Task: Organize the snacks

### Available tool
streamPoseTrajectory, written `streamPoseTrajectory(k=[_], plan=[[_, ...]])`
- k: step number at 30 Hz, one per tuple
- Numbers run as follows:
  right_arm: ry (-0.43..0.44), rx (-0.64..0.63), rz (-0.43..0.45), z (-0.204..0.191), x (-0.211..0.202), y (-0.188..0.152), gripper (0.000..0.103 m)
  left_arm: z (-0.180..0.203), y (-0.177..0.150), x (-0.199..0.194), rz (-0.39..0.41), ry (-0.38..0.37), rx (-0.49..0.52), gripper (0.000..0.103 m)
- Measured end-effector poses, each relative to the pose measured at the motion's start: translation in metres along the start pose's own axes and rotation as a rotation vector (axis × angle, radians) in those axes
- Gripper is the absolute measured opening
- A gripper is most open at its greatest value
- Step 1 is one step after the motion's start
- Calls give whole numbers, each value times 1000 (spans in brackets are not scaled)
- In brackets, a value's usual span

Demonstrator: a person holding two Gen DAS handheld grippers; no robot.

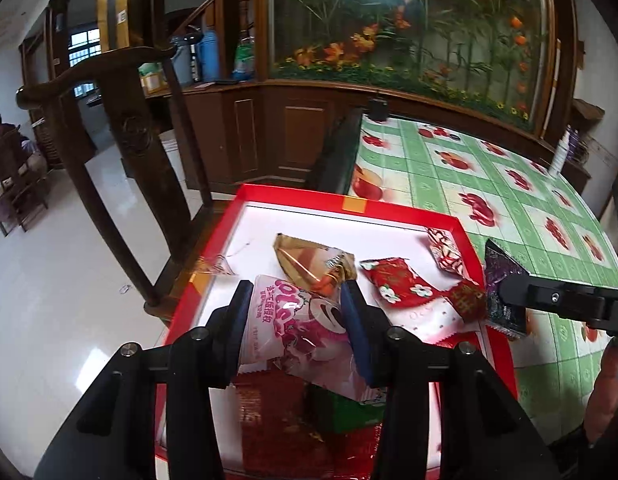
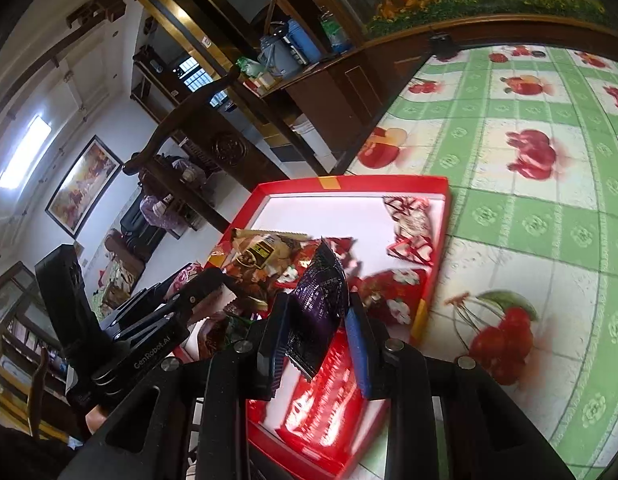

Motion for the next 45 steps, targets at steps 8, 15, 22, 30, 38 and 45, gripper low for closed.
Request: streamPoseTrajectory(k=[8,15,22,30,38,45], plan=[[-103,-205,178,-26,-18,37,87,16,4,-20,102,10,21,87],[-332,-178,248,47,-32,40,89,60,0,-9,44,9,122,87],[-355,117,314,121,-64,46,90,99,3,-22,97,49,171,87],[-352,107,488,112,-115,45,98,134,-2,-44,84,4,176,86],[-493,78,640,118,-140,33,99,123,-21,-94,169,4,214,86],[-548,94,821,83,-185,-28,99,76,-36,-131,288,61,133,93]])
Point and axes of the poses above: each gripper's, at about its wrist camera, not at the fingertips, and x roughly the way its jaws point, z to its right, y to its top, the point moved 1 cm from there along x, roughly the way its jaws point, and after that the axes turned 5 degrees about y, right-handed, at the moved point
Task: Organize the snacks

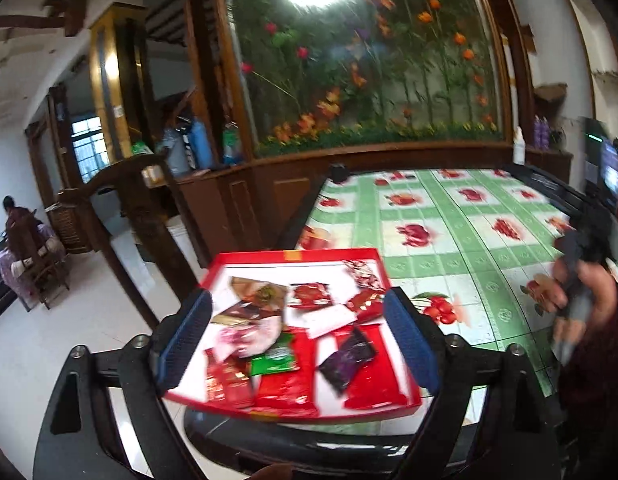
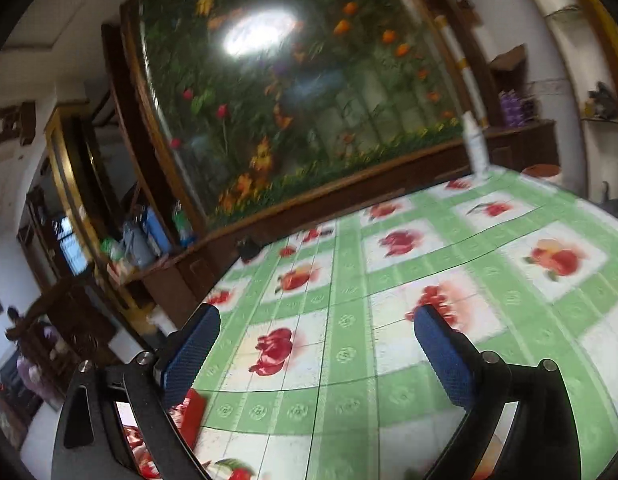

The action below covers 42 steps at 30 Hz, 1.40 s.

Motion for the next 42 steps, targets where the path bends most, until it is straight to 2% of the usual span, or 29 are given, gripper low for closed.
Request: streamPoseTrajectory(k=[2,4,5,8,11,14,17,23,29,35,42], plan=[[31,5,61,-7,-38,-5,103,-10,-2,-6,11,-18,-23,96],[55,-14,89,-19,-67,-7,103,-20,-3,-15,40,-17,-43,98],[65,-28,95,-25,-79,-7,103,-22,-4,-17,52,-7,-48,103],[136,-81,129,-56,-126,-5,103,-31,-10,-27,84,22,-67,103],[181,-149,168,-84,-167,-11,103,-40,-18,-33,72,17,-91,103],[220,-234,160,-111,-200,-25,103,-49,-27,-42,67,17,-115,103],[260,-268,98,-131,-223,-42,103,-55,-34,-54,72,17,-125,103],[278,-328,-9,-155,-234,-72,103,-65,-37,-67,94,48,-161,103],[222,-425,-60,-167,-221,-95,103,-70,-37,-52,64,120,-176,103],[254,-369,-152,-166,-205,-108,103,-80,-50,-40,9,125,-179,103],[241,-387,-157,-174,-202,-115,103,-89,-59,-32,-37,116,-192,103]])
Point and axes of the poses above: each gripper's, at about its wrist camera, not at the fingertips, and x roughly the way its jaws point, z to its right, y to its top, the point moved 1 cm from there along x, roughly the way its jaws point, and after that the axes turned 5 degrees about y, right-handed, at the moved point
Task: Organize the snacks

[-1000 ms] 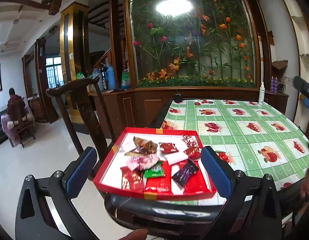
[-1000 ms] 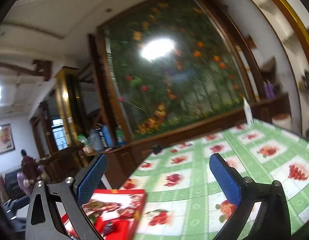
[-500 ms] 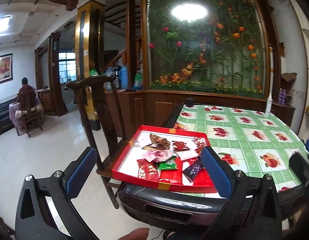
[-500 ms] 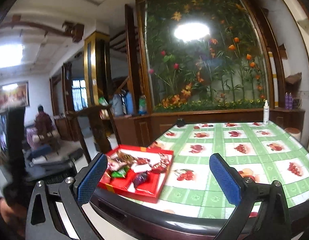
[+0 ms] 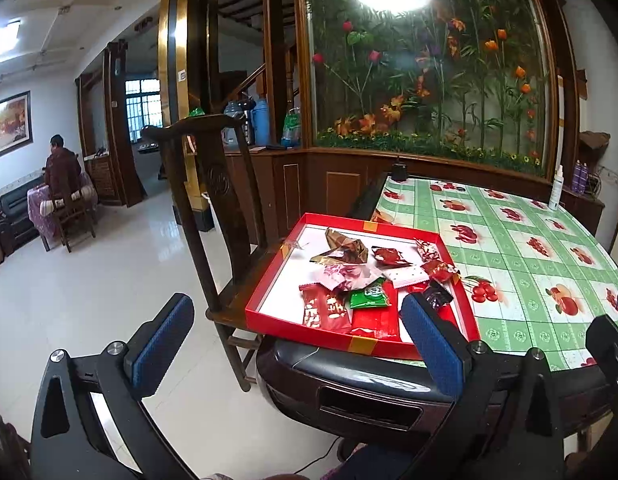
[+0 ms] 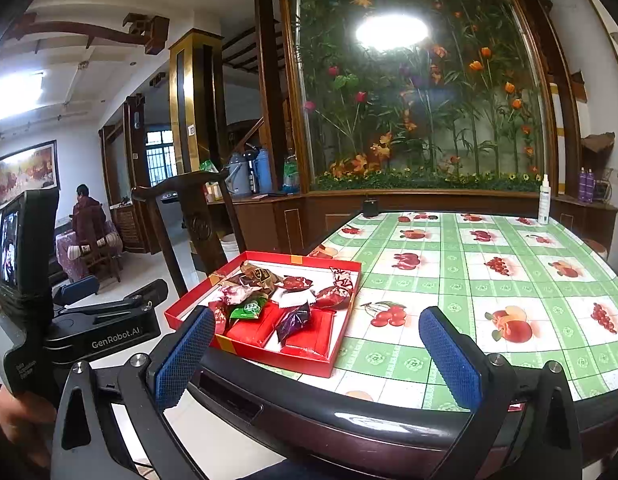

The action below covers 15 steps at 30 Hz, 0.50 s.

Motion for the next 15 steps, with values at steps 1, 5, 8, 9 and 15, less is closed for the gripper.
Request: streamPoseTrajectory(k=[1,5,8,9,15], plan=[[-1,-6,-3,-1,1,0,103,-1,0,0,-1,-1,-7,103],[2,-9,-20,-2,5,-2,103,-4,0,2,-6,-5,-13,103],[3,-3,-29,-2,6,-1,103,-5,-1,2,-10,-15,-3,103],[3,-2,-27,-2,6,0,103,-5,-2,2,-12,-19,-2,103],[2,-32,-26,-8,5,-2,103,-7,-2,7,-33,-41,-7,103]])
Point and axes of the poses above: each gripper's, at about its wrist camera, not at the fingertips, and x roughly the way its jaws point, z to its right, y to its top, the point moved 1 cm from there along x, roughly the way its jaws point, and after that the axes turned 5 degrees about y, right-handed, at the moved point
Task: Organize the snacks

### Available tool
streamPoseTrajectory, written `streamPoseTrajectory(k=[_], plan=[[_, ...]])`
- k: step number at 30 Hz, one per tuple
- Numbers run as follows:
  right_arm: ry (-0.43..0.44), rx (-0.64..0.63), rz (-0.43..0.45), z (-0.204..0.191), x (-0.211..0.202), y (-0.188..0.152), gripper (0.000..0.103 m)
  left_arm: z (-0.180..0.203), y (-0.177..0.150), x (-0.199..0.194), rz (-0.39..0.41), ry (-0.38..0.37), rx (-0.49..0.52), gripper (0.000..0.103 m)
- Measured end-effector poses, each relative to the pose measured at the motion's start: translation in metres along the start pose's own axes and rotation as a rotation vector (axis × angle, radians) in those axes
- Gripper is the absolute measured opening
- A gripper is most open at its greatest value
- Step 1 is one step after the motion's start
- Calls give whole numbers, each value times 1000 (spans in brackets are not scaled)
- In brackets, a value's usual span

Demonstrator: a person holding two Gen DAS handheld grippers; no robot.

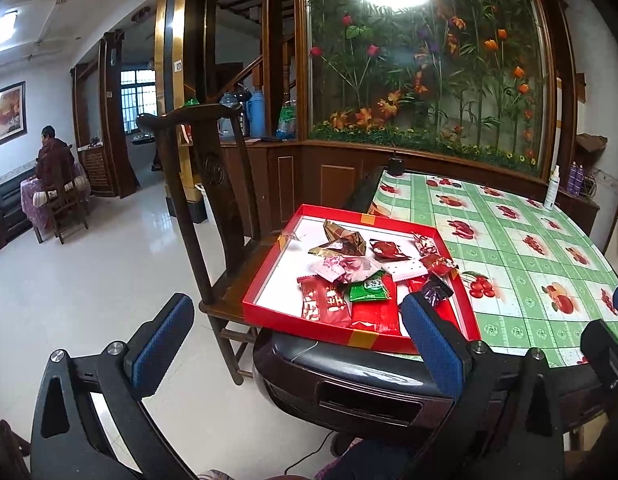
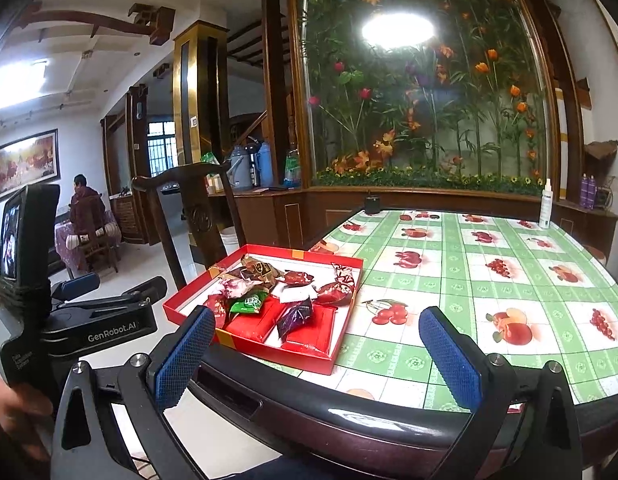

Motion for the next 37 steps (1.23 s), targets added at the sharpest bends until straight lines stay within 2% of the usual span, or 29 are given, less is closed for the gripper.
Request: streamPoseTrajectory(k=[15,37], plan=[[-2,-26,-9,-4,5,-1,103,2,-5,6,-30,-45,35,103],[-17,0,-13,2,15,5,103,-8,-5,12,-30,-7,26,103]])
Point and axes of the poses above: each gripper's, at about its wrist camera, not at the fingertips, and x roughly the way its jaws point, z to its right, y to its top, the point moved 1 cm from there along x, roughly the way its jaws point, and after that the axes turned 5 degrees about y, right-handed, at the moved point
